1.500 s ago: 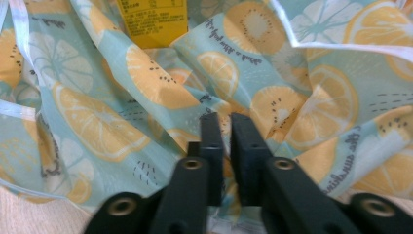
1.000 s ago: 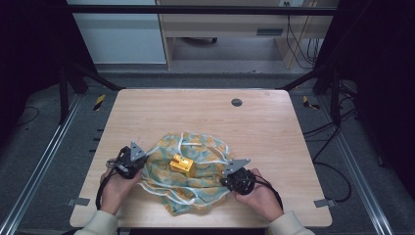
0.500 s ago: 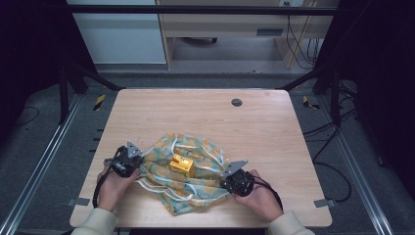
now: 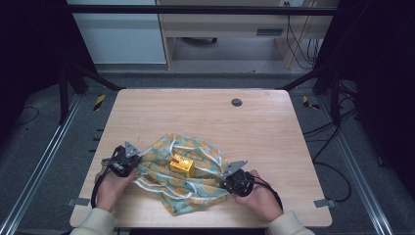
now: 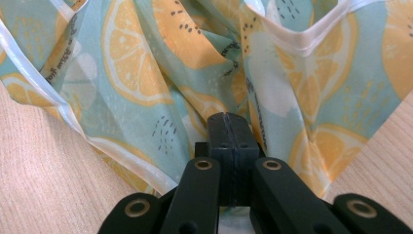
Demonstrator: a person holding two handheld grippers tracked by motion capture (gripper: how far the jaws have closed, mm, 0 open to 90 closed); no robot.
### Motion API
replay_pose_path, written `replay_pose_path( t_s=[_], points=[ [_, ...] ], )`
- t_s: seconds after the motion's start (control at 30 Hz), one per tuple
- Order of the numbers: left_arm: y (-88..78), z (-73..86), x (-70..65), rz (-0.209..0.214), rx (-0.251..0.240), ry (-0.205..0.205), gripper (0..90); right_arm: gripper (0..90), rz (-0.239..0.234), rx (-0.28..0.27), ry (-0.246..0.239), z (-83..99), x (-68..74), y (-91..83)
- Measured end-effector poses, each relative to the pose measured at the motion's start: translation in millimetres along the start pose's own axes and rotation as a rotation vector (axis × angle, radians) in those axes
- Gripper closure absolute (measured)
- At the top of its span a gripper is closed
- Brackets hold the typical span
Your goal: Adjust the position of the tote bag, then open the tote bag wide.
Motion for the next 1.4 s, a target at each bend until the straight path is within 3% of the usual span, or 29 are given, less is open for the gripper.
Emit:
replay_pose_path(
  t_s=[0.2,0.33,0.43,0.47,0.53,0.63,0.77,0.87,0.97,1.1,1.4],
  points=[
    [-12.7,-2.6,-12.9,0.056,-0.048,0.029,88.9,90.0,0.0,0.0,0.015,0.9,-1.7,-0.6],
    [-17.8,-1.6,-24.3,0.069,-0.038,0.069,88.7,90.0,0.007,-0.007,0.014,0.1,-2.3,-3.1],
    [-20.2,-1.6,-26.0,0.067,-0.056,0.067,85.4,90.0,0.014,-0.036,0.007,-2.7,-2.8,-7.2],
    [-22.0,-2.1,-25.9,0.063,-0.071,0.062,82.0,90.0,0.011,-0.05,0.014,-3.2,-2.4,-7.5],
    [-26.9,-3.6,-26.1,0.046,-0.125,0.038,66.6,90.0,0.019,-0.069,0.013,-4.3,-2.9,-9.4],
    [-31.7,-5.0,-27.3,0.042,-0.171,0.015,46.7,82.3,0.034,-0.116,0.02,-8.0,-3.7,-14.8],
    [-33.4,-6.5,-30.1,0.06,-0.189,0.011,33.9,62.2,0.068,-0.174,0.027,-14.4,-3.1,-23.0],
    [-36.1,-8.1,-31.1,0.071,-0.212,0.0,29.3,49.1,0.095,-0.198,0.034,-16.8,-3.3,-27.6],
    [-40.7,-9.4,-27.9,0.073,-0.249,-0.031,24.3,38.3,0.12,-0.243,0.05,-19.3,-5.2,-34.3],
    [-47.7,-9.1,-11.5,0.065,-0.313,-0.137,17.3,28.9,0.126,-0.302,0.097,-21.7,-9.4,-43.4],
    [-56.4,0.6,17.4,0.018,-0.349,-0.231,10.8,17.0,0.169,-0.365,0.162,-19.2,-25.5,-58.3]
  ],
)
Point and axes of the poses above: each handheld gripper's, and its own axes: y roughly forward along the jaws, z roughly out of its underside, x roughly to its left, the point moved 1 cm from there along y, roughly forward along the jaws, and after that the axes turned 6 degrees about -y, right-handed, at the moved point
